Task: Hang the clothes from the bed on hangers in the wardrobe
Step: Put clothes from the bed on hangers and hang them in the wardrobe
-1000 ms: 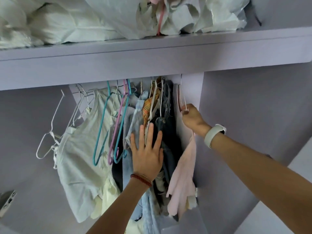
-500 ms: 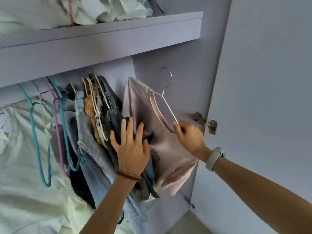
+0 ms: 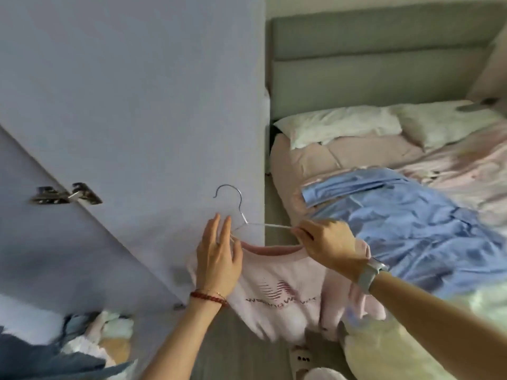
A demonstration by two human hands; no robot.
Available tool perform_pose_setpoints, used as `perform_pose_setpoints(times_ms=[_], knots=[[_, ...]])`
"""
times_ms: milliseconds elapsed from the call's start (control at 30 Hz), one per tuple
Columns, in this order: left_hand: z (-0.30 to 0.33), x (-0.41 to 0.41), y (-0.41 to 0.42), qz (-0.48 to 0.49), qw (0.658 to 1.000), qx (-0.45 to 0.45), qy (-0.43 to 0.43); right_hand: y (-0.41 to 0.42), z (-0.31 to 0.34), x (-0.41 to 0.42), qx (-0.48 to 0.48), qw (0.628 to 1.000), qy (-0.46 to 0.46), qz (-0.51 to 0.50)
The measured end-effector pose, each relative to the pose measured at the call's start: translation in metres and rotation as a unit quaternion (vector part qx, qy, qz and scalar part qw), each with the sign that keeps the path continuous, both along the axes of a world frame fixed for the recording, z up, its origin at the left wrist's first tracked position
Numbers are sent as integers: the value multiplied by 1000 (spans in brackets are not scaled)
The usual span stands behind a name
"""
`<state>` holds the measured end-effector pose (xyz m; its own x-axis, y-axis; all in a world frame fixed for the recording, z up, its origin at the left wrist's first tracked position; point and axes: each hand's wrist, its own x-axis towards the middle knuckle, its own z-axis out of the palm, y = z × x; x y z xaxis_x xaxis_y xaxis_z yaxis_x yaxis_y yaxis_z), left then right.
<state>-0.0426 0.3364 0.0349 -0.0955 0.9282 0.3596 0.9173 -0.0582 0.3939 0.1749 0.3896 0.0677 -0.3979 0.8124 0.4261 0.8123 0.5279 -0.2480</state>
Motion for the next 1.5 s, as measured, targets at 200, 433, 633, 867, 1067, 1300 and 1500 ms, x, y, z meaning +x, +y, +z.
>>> perform_pose_setpoints(times_ms=[200, 433, 633, 867, 1067, 1300, 1500], knots=[[-1, 123, 59, -166, 983, -5, -78, 5, 0, 131, 58, 991, 39, -110], [25, 243, 153, -179, 982, 57, 3, 62, 17, 223, 17, 921, 205, -332], [29, 356, 240, -208, 977, 7, 48, 147, 28, 337, -31, 828, 424, -366], [-26, 498, 306, -272, 950, -135, 73, 213, -35, 496, -59, 761, 449, -464], [-132, 576, 321, -306, 897, -288, 136, 243, -143, 588, -137, 760, 334, -540], [-228, 604, 321, -301, 814, -451, 206, 252, -251, 641, -292, 762, 193, -545], [-239, 594, 332, -274, 810, -466, 226, 243, -276, 628, -370, 792, 135, -466]])
